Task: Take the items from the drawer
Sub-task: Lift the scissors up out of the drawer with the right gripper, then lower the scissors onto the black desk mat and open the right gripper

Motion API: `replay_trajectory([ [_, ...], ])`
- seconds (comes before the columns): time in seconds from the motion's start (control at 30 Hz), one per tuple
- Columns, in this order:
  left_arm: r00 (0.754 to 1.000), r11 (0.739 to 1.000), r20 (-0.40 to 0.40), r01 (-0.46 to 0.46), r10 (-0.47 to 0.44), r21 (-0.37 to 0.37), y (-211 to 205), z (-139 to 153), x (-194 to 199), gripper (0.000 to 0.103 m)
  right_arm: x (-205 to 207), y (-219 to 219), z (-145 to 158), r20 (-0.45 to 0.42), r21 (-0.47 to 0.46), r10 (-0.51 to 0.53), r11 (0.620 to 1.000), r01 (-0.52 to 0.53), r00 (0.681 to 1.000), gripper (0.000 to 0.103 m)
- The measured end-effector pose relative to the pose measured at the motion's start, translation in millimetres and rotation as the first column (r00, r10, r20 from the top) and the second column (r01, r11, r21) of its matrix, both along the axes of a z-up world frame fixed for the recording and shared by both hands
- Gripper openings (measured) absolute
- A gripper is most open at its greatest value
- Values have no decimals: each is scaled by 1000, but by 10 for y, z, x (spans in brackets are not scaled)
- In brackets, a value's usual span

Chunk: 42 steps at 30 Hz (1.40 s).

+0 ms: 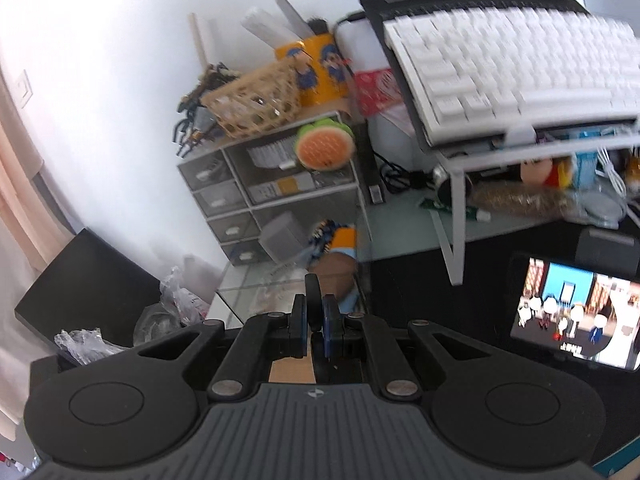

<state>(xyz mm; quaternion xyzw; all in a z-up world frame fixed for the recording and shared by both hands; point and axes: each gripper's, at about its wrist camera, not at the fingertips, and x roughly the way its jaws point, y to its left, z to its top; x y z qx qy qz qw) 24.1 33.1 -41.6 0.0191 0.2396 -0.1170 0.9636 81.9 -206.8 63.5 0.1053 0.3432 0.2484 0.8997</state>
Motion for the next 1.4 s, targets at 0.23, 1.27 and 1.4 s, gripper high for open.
replay_trajectory([
  [0.23, 1000, 1000, -13, -3, 3, 6, -10, -7, 17, 103, 58, -128, -239, -31, 36, -14, 999, 15, 999, 8],
  [1.27, 999, 997, -32, 0, 3, 77, -124, -15, 40, 103, 154, -758, -931, -112, 13, -74, 997, 76, 991, 47],
  [1.4, 999, 999, -33, -21, 22, 27, -48, -12, 44, 103, 89, -769, -907, -91, 17, -62, 998, 64, 994, 53],
])
